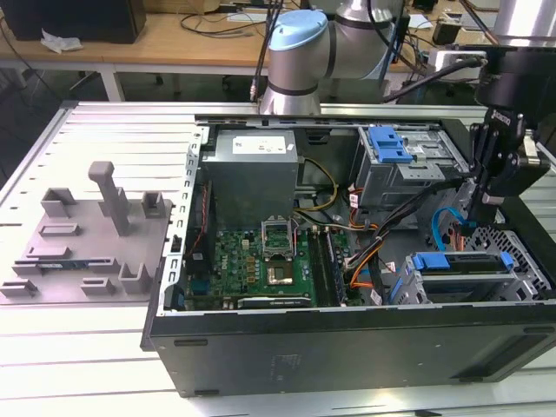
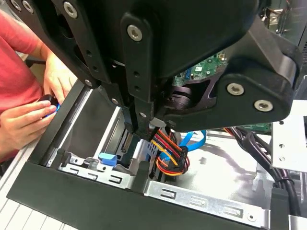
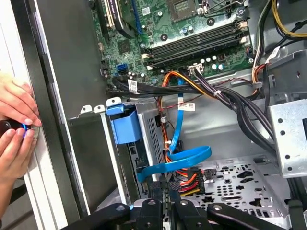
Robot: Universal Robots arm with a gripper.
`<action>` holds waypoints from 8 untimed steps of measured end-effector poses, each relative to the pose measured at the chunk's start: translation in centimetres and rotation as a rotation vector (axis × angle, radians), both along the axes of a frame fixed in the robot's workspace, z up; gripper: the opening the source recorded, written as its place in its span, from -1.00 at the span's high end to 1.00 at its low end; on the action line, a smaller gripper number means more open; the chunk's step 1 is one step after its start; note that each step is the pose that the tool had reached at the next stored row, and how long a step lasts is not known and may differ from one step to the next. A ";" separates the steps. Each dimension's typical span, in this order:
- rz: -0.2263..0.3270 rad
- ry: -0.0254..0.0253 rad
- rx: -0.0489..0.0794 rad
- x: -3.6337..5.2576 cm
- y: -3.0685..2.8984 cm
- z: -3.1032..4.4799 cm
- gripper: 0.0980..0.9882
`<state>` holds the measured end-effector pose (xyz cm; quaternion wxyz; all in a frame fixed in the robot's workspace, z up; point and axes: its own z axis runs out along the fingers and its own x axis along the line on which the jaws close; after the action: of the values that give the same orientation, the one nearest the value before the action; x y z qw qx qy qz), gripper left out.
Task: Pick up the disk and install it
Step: 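Insert the first disk wire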
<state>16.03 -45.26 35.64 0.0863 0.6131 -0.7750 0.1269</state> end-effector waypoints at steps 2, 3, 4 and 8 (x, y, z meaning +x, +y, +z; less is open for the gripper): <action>0.000 0.0000 0.008 0.17 -0.26 0.09 0.85; 0.000 0.0000 0.011 0.24 -0.40 0.10 0.85; 0.000 0.0001 0.017 0.25 -0.72 0.10 0.85; 0.000 -0.0001 0.037 0.21 -2.15 0.10 0.85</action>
<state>16.24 -47.41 35.74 0.0747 0.6146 -0.7772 0.1124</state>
